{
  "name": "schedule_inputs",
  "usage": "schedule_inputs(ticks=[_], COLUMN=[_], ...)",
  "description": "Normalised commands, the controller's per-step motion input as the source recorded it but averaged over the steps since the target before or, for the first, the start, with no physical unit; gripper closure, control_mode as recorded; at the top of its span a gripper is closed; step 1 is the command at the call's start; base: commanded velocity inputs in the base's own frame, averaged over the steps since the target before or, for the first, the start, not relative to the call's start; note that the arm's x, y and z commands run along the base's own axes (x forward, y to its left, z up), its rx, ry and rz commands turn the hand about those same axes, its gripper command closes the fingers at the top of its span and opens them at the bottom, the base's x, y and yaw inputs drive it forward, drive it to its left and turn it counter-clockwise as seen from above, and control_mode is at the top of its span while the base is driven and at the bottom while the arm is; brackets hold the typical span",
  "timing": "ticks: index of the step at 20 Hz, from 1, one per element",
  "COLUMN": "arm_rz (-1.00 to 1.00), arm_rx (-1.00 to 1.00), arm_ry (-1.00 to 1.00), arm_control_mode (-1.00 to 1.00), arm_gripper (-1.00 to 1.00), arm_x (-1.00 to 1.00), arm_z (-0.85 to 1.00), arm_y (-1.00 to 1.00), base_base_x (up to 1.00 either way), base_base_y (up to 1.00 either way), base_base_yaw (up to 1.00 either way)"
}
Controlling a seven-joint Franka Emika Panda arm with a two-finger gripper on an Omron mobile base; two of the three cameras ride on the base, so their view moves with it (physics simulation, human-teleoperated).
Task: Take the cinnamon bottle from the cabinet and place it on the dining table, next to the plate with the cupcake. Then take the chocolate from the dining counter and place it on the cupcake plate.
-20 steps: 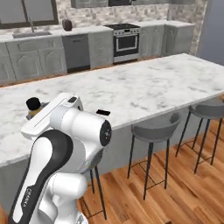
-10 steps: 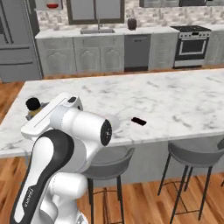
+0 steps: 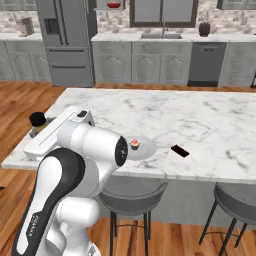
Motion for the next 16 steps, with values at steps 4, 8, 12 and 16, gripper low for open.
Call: schedule_inputs(ticks=[4, 8, 12, 16], arm_rz=[0.0, 0.0, 0.0, 0.0], arm_rx=[0.0, 0.0, 0.0, 0.0], arm_ry=[0.0, 0.0, 0.0, 0.0], arm_control_mode=[1.0, 1.0, 1.0, 1.0], arm_gripper=[1.0, 1.0, 1.0, 1.0], arm_x=[0.0, 0.0, 0.0, 0.0], arm_z=[0.0, 0.0, 0.0, 0.0], arm_y=[0.0, 0.0, 0.0, 0.0], base_base_x=[0.01, 0.19, 0.48, 0.65], base_base_y=[-0.58, -0.6, -0.52, -0.42], base_base_yaw=[0.26, 0.13, 0.06, 0.07])
